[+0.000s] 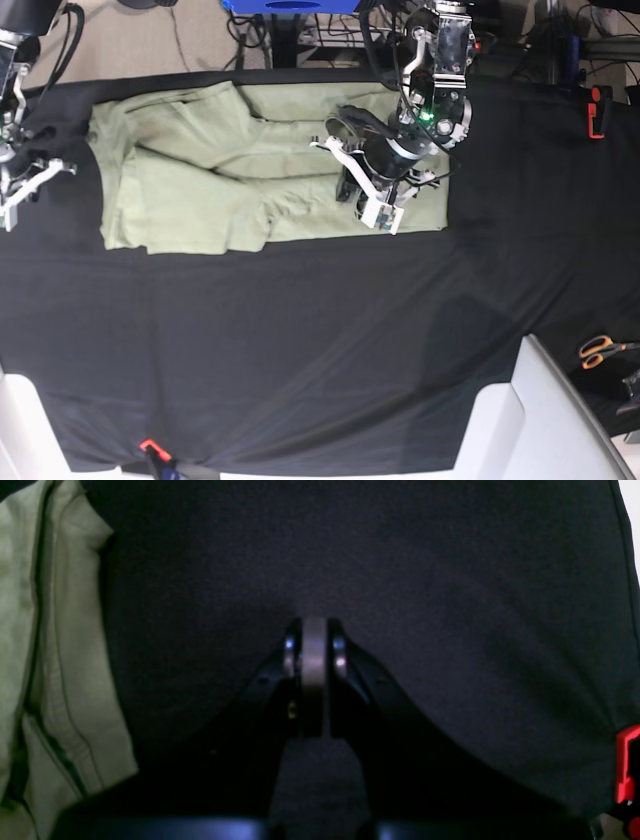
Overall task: Fold the T-shirt properly
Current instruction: 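Fold the grasped strip end over toward the right gripper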
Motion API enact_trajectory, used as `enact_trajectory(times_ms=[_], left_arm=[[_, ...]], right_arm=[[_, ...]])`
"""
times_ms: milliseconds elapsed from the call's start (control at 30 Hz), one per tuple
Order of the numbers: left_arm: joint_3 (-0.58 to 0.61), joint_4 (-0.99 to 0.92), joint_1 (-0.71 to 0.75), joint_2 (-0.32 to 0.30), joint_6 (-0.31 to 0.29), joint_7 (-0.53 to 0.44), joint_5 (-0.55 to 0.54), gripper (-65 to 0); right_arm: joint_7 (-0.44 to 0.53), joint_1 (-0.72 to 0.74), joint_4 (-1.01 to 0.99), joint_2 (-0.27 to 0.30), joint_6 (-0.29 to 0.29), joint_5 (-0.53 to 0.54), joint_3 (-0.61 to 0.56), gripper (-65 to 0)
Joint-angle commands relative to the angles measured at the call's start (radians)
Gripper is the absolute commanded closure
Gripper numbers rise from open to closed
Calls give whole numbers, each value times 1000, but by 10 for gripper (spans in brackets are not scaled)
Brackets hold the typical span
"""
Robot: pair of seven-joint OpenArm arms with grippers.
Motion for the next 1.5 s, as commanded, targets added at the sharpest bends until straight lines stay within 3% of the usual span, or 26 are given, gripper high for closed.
enact_trajectory(times_ms=[0, 200, 467, 600, 700, 800, 833, 1000, 1133, 1267, 1300, 1367, 1433, 1467], left_arm=[[1, 2, -17, 4, -3, -17, -7, 0], [3, -32, -24, 2, -3, -20, -11, 0], [93, -32, -38, -2, -3, -16, -7, 0], [98, -29, -40, 1, -3, -16, -7, -323], [109, -24, -53, 2, -3, -16, -7, -520], [168, -23, -67, 1, -6, -16, -16, -638], [205, -23, -70, 1, -8, -16, -16, -650], [374, -32, -130, -2, -5, -16, -16, -650], [369, 18, -124, -13, -5, -16, -11, -650], [296, 120, -33, -110, -5, -16, -18, -642], [259, 141, -1, -130, -5, -16, -18, -587], [187, 170, 51, -145, -5, -16, -18, -369], [130, 178, 86, -144, -5, -16, -18, -38], [118, 177, 94, -144, -5, -17, -18, 0]], right_arm=[[20, 10, 19, 18, 0, 4, 5, -18], [20, 12, 19, 18, 0, 4, 5, -20], [20, 12, 19, 18, 0, 4, 5, -23], [20, 12, 19, 18, 0, 4, 5, -23], [20, 12, 19, 21, 0, 4, 5, -23], [20, 12, 19, 23, 0, 4, 5, -23], [20, 12, 19, 23, 0, 4, 5, -23], [20, 12, 19, 18, 0, 4, 5, -23], [20, 12, 19, 18, 0, 4, 3, -23], [20, 4, 62, 15, 0, 4, 5, -23], [20, -7, 89, 14, 0, 4, 5, -23], [20, -34, 146, 1, 0, 5, 5, -23], [20, -43, 200, -28, 0, 5, 5, -24], [20, -46, 215, -34, 0, 5, 5, -24]])
